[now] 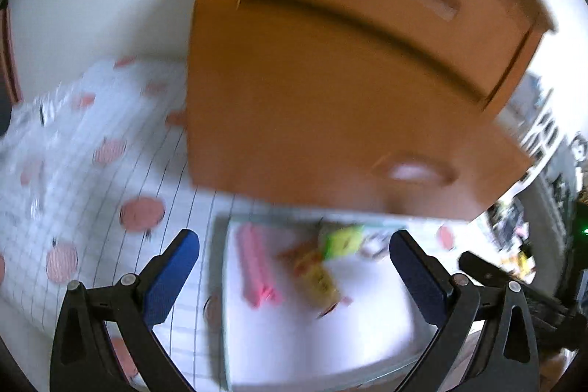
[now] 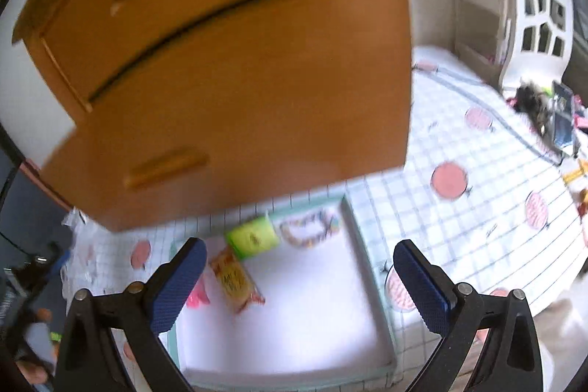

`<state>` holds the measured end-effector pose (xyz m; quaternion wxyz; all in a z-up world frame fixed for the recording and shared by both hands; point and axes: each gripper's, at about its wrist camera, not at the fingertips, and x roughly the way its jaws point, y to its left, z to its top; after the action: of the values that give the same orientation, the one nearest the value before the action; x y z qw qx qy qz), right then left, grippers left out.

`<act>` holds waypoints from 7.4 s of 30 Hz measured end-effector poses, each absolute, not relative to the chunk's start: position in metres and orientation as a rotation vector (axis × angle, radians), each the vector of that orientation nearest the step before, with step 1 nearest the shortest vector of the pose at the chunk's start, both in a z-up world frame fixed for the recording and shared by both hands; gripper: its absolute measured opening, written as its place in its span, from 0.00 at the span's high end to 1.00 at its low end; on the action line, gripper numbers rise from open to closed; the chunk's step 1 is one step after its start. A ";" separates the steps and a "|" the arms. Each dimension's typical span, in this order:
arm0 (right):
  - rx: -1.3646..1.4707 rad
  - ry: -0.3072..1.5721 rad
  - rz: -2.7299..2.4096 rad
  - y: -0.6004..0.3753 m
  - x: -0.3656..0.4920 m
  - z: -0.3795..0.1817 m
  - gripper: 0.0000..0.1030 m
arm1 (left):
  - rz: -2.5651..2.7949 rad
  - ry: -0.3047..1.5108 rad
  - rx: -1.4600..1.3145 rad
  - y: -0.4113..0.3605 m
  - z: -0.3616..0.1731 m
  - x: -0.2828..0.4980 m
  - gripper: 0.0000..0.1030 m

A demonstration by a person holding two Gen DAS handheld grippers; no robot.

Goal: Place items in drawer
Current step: 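Withdraw both tools from the drawer back over the tray, then grasp the pink hair rollers with the left tool while the right tool grasps the snack bag, then carry the hair rollers and snack bag up into the open drawer with both tools, then open both tools to release the hair rollers and snack bag in the drawer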

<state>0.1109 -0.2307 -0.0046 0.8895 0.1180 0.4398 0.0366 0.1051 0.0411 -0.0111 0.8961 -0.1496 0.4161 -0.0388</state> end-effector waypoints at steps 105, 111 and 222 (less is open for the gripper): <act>0.207 1.374 0.206 -0.152 0.170 -0.149 0.59 | -0.053 1.248 -0.207 0.018 -0.152 0.113 0.73; 0.273 1.318 0.244 -0.159 0.175 -0.134 0.59 | -0.045 1.264 -0.250 0.023 -0.149 0.110 0.73; -0.012 0.837 0.261 -0.106 0.241 0.120 0.38 | -0.147 0.760 -0.254 0.050 0.091 0.209 0.38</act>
<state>0.2407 -0.1063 0.1205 0.9054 -0.0057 0.4053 0.1264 0.2087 0.0501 0.0913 0.9182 -0.1236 0.3694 -0.0715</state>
